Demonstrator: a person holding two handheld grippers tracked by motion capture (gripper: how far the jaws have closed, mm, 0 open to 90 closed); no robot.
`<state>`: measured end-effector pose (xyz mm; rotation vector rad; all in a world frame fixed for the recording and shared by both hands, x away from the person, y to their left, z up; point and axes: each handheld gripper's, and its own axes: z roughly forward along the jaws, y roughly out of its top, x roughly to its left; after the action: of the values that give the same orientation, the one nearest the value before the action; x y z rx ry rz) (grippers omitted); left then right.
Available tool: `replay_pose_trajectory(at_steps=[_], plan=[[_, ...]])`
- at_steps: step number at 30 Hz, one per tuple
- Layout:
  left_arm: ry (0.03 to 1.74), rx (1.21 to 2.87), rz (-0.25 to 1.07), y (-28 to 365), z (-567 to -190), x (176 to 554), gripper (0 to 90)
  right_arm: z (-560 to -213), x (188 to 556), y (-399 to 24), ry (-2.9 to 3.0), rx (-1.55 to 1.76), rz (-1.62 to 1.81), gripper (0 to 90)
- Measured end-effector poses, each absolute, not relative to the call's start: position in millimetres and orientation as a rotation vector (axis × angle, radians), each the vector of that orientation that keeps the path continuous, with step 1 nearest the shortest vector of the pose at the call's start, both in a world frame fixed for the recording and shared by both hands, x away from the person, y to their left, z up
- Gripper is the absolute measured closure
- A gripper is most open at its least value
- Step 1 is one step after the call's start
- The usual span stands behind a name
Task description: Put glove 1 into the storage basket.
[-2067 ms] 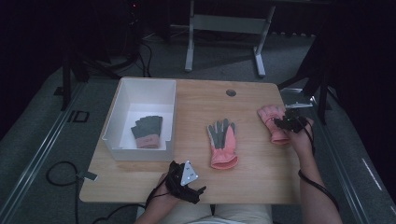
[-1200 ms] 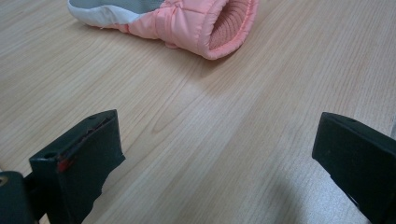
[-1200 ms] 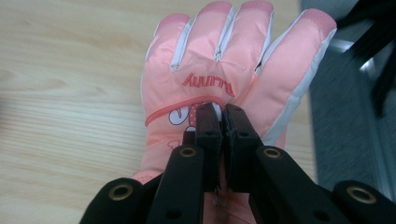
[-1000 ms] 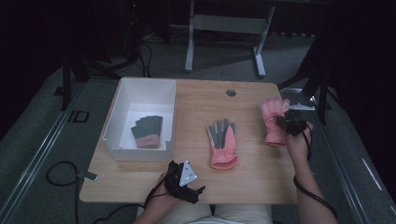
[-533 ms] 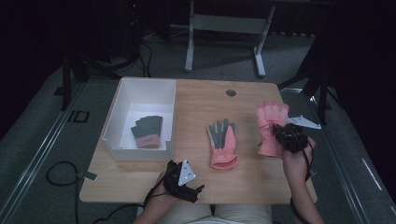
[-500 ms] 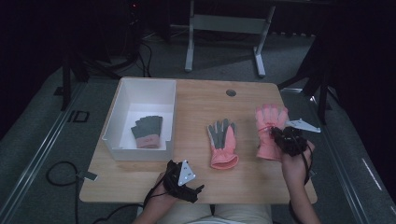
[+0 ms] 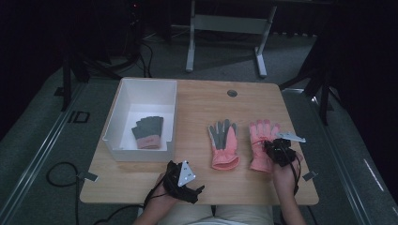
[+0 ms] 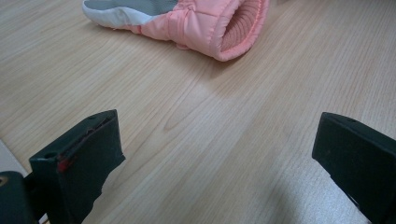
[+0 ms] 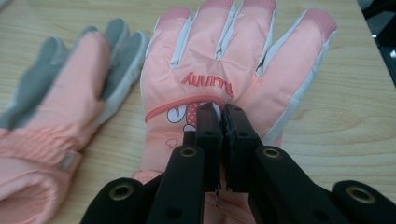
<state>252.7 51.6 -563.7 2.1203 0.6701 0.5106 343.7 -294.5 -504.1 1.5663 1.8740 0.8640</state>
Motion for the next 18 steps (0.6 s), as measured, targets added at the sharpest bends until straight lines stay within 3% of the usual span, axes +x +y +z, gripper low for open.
replay_pose_trajectory(at_steps=[18], plan=[[0.674,2.123,0.503,53,-563,254,1.3,-530,385,-301,1.975,1.583,0.804,81.4]])
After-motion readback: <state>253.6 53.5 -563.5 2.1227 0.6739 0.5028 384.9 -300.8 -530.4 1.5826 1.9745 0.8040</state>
